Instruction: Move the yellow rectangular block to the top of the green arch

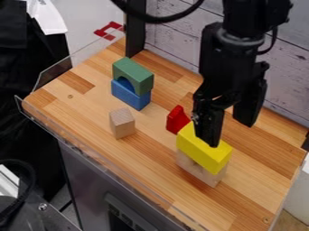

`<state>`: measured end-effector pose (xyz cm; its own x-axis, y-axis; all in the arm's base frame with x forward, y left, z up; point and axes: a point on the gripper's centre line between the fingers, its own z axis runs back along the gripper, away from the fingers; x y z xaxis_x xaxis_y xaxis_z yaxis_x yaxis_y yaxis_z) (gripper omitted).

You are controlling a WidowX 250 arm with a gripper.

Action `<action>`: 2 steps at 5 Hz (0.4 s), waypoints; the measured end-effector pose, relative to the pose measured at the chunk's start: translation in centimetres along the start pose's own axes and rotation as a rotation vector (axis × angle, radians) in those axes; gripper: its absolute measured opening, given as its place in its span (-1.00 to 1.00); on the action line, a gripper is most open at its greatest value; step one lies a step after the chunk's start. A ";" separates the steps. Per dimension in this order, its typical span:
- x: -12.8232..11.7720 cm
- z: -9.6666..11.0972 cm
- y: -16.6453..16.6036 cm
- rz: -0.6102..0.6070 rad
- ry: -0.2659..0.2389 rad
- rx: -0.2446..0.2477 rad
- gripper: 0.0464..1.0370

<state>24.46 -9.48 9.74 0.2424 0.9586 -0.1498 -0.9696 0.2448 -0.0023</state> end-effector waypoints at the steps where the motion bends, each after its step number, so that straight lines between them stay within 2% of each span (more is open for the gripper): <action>1: 0.0 -0.8 0.1 -0.012 0.028 0.028 0.93; 2: 0.0 -1.8 0.1 -0.017 0.056 0.033 0.93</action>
<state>24.25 -9.72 7.93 0.2555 0.9447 -0.2056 -0.9635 0.2664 0.0269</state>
